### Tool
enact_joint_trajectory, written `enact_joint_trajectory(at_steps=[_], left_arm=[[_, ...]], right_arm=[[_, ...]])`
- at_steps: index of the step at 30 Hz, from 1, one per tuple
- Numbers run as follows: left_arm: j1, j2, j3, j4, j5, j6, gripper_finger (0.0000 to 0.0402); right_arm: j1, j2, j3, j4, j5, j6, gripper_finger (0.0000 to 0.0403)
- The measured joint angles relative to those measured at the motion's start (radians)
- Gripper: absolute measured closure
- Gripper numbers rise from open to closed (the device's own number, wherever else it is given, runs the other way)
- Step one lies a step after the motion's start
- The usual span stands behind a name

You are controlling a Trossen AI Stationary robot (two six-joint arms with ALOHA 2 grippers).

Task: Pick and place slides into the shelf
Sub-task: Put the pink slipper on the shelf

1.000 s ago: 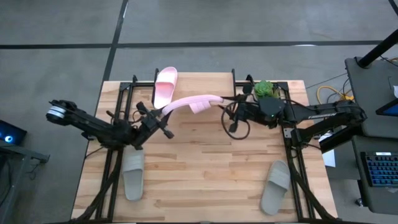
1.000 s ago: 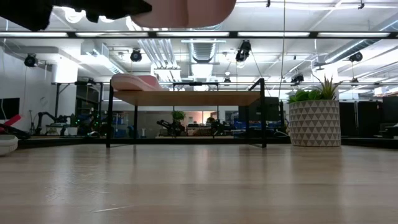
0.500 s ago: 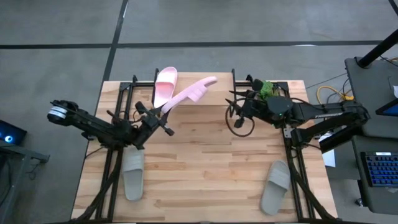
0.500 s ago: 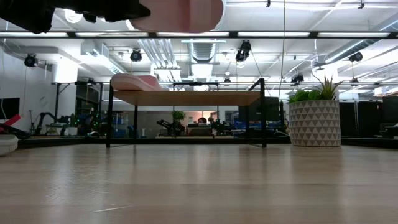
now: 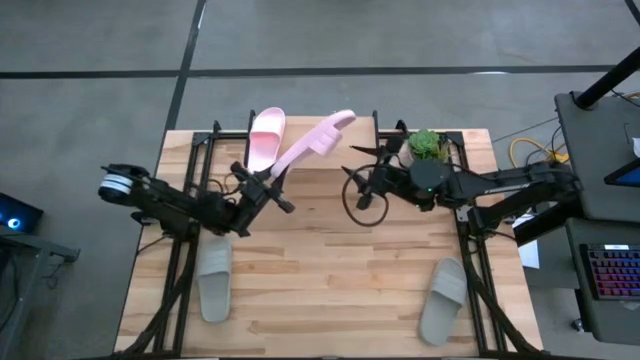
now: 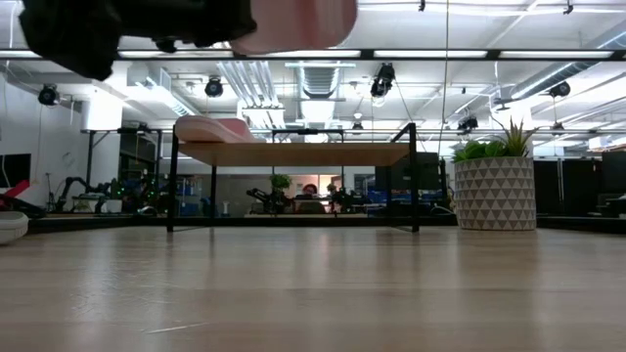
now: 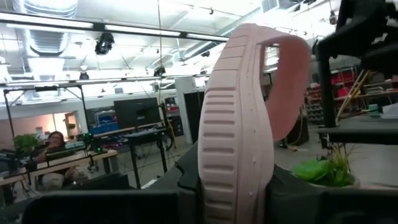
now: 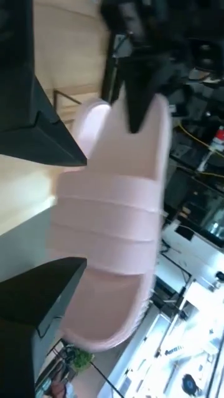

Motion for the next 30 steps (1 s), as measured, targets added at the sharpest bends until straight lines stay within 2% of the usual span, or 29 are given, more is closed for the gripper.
enact_joint_trajectory(at_steps=[8,15,26,30], left_arm=[[0.023,0.098,0.123,0.001,0.02,0.048,0.0359],[0.029,0.124,0.183,0.004,0.04,0.044,0.0359],[0.06,0.19,0.29,0.003,0.084,0.026,0.0359],[0.061,0.238,0.349,0.003,0.101,0.025,0.0359]], right_arm=[[0.0,0.064,0.003,0.104,0.012,-0.059,0.017],[0.0,0.062,0.003,0.15,0.16,-0.065,0.017],[0.0,0.063,0.003,0.266,0.172,-0.087,0.017],[-0.004,0.063,0.003,0.317,0.223,-0.123,0.017]])
